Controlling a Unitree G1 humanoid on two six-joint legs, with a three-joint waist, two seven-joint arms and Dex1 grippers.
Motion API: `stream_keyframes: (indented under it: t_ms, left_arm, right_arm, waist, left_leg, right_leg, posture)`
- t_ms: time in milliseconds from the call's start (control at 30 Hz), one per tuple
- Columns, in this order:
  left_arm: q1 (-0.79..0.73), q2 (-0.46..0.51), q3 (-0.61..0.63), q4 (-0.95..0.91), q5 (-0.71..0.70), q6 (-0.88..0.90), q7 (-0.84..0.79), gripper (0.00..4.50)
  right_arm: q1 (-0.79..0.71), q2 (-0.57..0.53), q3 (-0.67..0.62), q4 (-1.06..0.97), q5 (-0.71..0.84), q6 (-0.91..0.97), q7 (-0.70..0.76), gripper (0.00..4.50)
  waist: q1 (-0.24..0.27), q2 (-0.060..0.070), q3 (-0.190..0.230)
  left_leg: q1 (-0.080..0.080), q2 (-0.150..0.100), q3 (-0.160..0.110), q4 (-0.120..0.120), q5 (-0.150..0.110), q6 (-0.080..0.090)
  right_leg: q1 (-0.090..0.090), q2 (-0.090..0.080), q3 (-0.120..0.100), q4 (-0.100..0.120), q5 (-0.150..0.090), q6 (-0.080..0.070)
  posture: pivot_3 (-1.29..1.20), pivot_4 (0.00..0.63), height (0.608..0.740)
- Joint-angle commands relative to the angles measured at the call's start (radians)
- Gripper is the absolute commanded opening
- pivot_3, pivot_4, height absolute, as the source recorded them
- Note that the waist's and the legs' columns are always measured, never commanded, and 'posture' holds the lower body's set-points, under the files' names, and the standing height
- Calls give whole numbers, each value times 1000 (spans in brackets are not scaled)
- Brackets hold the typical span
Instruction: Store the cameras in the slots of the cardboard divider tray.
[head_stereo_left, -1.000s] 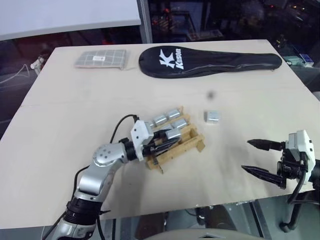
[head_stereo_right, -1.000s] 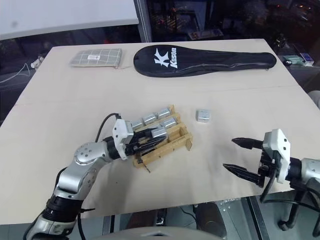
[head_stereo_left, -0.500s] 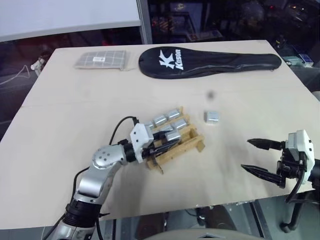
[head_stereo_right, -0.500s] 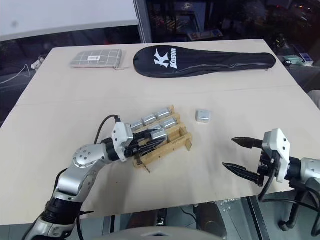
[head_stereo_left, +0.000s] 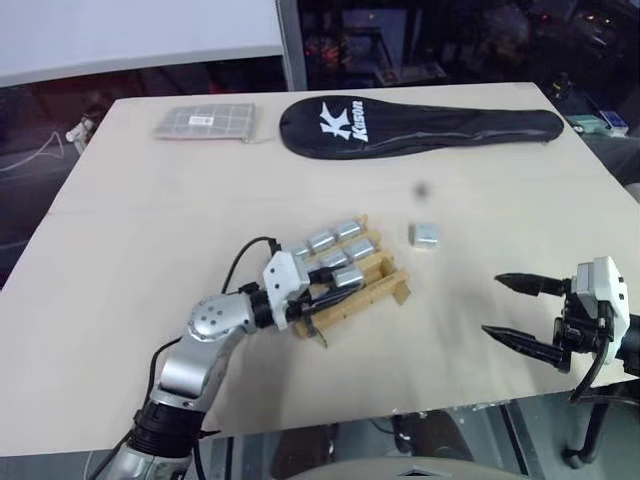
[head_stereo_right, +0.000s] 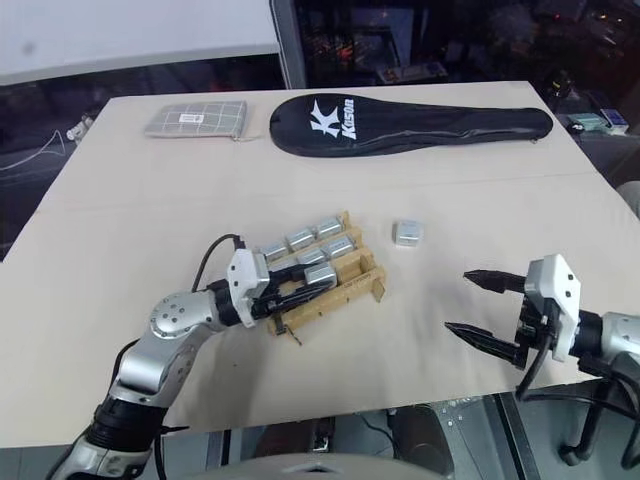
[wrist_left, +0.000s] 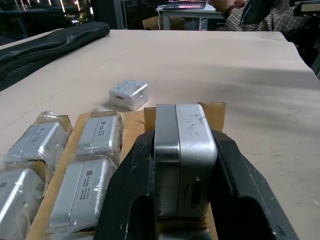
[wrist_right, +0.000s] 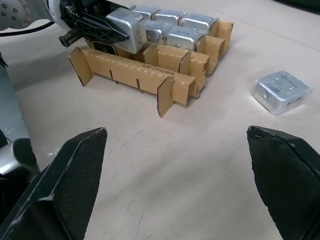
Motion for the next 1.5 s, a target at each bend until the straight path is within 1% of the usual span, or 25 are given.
stream_keyframes:
  t_ms: [33,100,133,167,233,300,333,367,500,667,800,867,933,967,1000,1067,1100,1200,1267,1333,1500]
  left_arm:
    - [19,0,-38,23,8,61,-1,770]
    - [19,-1,-39,8,-7,93,1,770]
    - [19,3,-42,2,-10,101,-6,1570]
    - [18,5,-42,-3,-10,106,-7,1795]
    - [17,0,-37,-10,-16,119,3,2462]
    - [16,-2,-35,-15,-16,128,5,3441]
    - [15,-5,-32,-21,-26,136,4,3823]
    - [12,-5,-27,-26,-31,141,4,4315]
    - [11,6,-15,-38,-27,139,2,4315]
    - [30,36,20,-105,-53,136,-11,4315]
    - [51,96,109,-230,-204,240,-38,4315]
    - [58,166,187,-289,-324,333,-61,4315]
    - [55,260,273,-331,-434,441,-74,4315]
    - [53,292,296,-343,-464,477,-73,4315]
    - [58,357,347,-346,-496,512,-104,4315]
    - [62,468,460,-332,-564,570,-172,4315]
    - [62,504,504,-323,-594,592,-194,4315]
    - [85,595,616,-301,-636,651,-249,4315]
    - [109,630,685,-297,-645,676,-280,4315]
    - [130,655,746,-293,-645,702,-299,4315]
    - [172,675,830,-294,-616,729,-315,4315]
  right_arm:
    - [-11,5,-8,-16,4,-13,-4,4447]
    - [-10,7,-8,-17,3,-13,-3,4447]
    - [-10,7,-9,-18,1,-14,-2,4500]
    - [-9,8,-9,-18,1,-14,-2,4500]
    - [-9,9,-9,-18,0,-14,-2,4500]
    - [-9,9,-9,-19,0,-13,0,4500]
    - [-9,9,-9,-18,0,-13,0,4500]
    - [-9,9,-9,-17,0,-14,1,4500]
    - [-10,10,-9,-12,-4,-17,3,4500]
    - [-14,15,-4,-9,-9,-20,1,4500]
    - [-25,23,1,10,-24,-28,-1,4500]
    - [-46,34,16,35,-51,-41,-20,4500]
    - [-93,55,56,79,-137,-70,-89,4500]
    - [-110,63,71,97,-170,-82,-114,4500]
    - [-157,91,103,136,-224,-105,-167,4500]
    - [-251,162,164,194,-276,-99,-261,4500]
    - [-287,194,188,218,-296,-103,-291,4500]
    - [-389,296,251,316,-389,-111,-413,4500]
    - [-444,371,277,379,-414,-107,-483,4500]
    - [-482,441,303,432,-442,-114,-544,4500]
    - [-521,572,359,502,-502,-148,-649,4500]
  waist:
    - [0,1,-1]
    - [0,2,-3]
    - [0,2,-3]
    - [0,2,-3]
    - [0,2,-3]
    - [0,2,-3]
    - [0,2,-3]
    - [0,2,-3]
    - [0,2,-3]
    - [-2,2,-3]
    - [-4,-1,-1]
    - [-5,-2,-1]
    - [-7,-3,0]
    - [-7,-3,0]
    - [-7,-3,1]
    - [-10,-6,3]
    - [-16,-10,5]
    - [-21,-7,7]
    - [-19,-5,9]
    - [-21,-5,10]
    - [-25,-4,11]
  left_leg:
    - [0,0,0,0,0,0]
    - [0,0,0,0,0,0]
    - [0,0,0,0,0,0]
    - [1,0,0,0,0,0]
    - [0,0,0,0,0,0]
    - [0,0,0,0,0,0]
    - [0,0,0,0,0,0]
    - [0,0,0,0,0,0]
    - [0,0,0,0,0,0]
    - [0,0,-1,0,0,0]
    - [-2,1,-2,0,0,0]
    - [-3,1,-2,-1,0,0]
    - [-3,2,-2,-1,0,0]
    - [-3,2,-2,-1,0,0]
    - [-3,2,-2,-1,0,0]
    - [-3,2,-2,-1,0,0]
    - [-3,2,-1,-1,0,0]
    - [-4,3,-1,-2,0,0]
    - [-6,1,0,-3,0,0]
    - [-7,1,1,-4,0,0]
    - [-8,1,1,-4,0,-1]
  right_leg:
    - [0,0,0,0,0,0]
    - [0,0,0,0,0,0]
    - [0,0,0,0,0,0]
    - [0,0,0,0,0,0]
    - [0,0,0,0,0,0]
    - [0,0,0,0,0,0]
    - [0,0,0,0,0,0]
    - [0,0,0,0,0,0]
    - [0,0,0,-1,0,0]
    - [0,0,0,-1,0,0]
    - [-3,0,0,-1,0,0]
    - [-3,0,0,-1,0,0]
    - [-4,0,0,0,0,0]
    - [-4,0,0,0,0,0]
    - [-5,1,0,0,0,0]
    - [-6,1,1,0,0,0]
    - [-7,1,1,0,0,0]
    - [-9,1,1,1,0,0]
    - [-9,0,0,0,0,0]
    - [-10,0,0,-1,0,-1]
    - [-11,0,-1,-1,0,-1]
  posture:
    - [0,150,740]
    - [0,150,740]
    - [0,150,740]
    - [0,150,740]
    - [0,150,740]
    - [0,150,740]
    - [0,150,740]
    - [0,150,740]
    - [0,150,740]
    - [0,150,740]
    - [0,150,740]
    - [0,150,740]
    - [0,150,740]
    - [0,150,740]
    - [0,150,740]
    - [0,150,740]
    - [0,150,740]
    - [0,150,740]
    - [0,150,740]
    - [0,150,740]
    - [0,150,740]
